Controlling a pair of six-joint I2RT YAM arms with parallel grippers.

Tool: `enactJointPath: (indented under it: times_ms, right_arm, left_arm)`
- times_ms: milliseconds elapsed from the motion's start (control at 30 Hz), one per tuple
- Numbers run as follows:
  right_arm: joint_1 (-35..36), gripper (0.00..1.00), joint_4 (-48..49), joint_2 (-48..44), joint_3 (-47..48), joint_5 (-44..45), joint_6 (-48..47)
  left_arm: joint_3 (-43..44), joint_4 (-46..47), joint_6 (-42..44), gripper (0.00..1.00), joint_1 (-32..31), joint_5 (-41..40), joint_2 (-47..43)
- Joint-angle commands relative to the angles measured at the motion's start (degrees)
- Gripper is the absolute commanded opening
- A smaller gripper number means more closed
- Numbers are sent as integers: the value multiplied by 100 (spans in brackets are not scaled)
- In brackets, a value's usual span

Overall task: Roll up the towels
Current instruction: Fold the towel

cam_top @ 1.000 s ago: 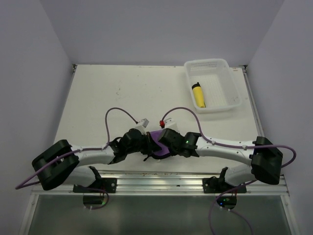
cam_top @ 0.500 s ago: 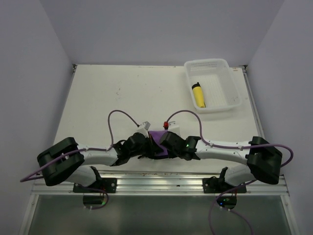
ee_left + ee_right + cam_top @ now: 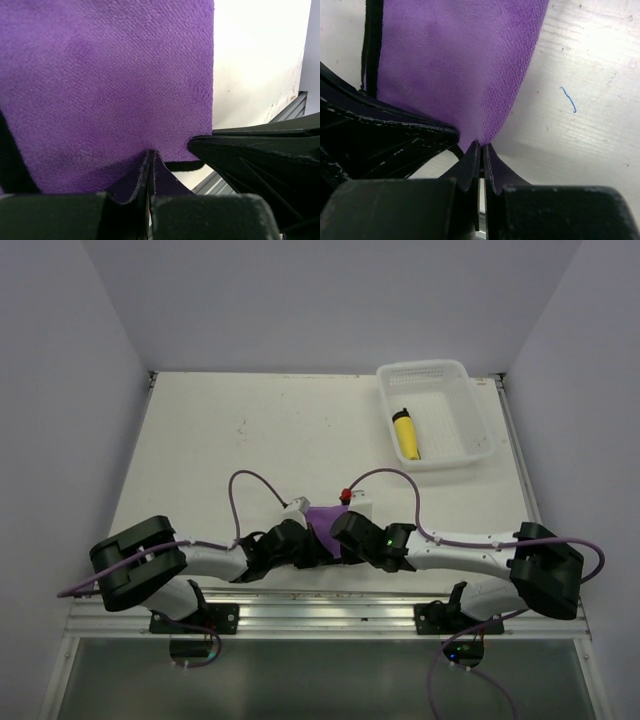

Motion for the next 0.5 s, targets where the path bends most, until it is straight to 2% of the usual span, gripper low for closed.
enactJointPath:
  times_ms: [0,200,467]
  right_arm:
    - [9,0,598,-90,-183,-128,389]
    - [9,0,994,34,-280,-278,530]
    - [1,0,1039,-221,-342,-137,671]
  left_arm:
    - [-49,-73,-34,0,-35,-332,-189]
    - [-75,-126,-34,0,-35,-341,-242]
    - [-128,-126,-34,0,-44,-324,-251]
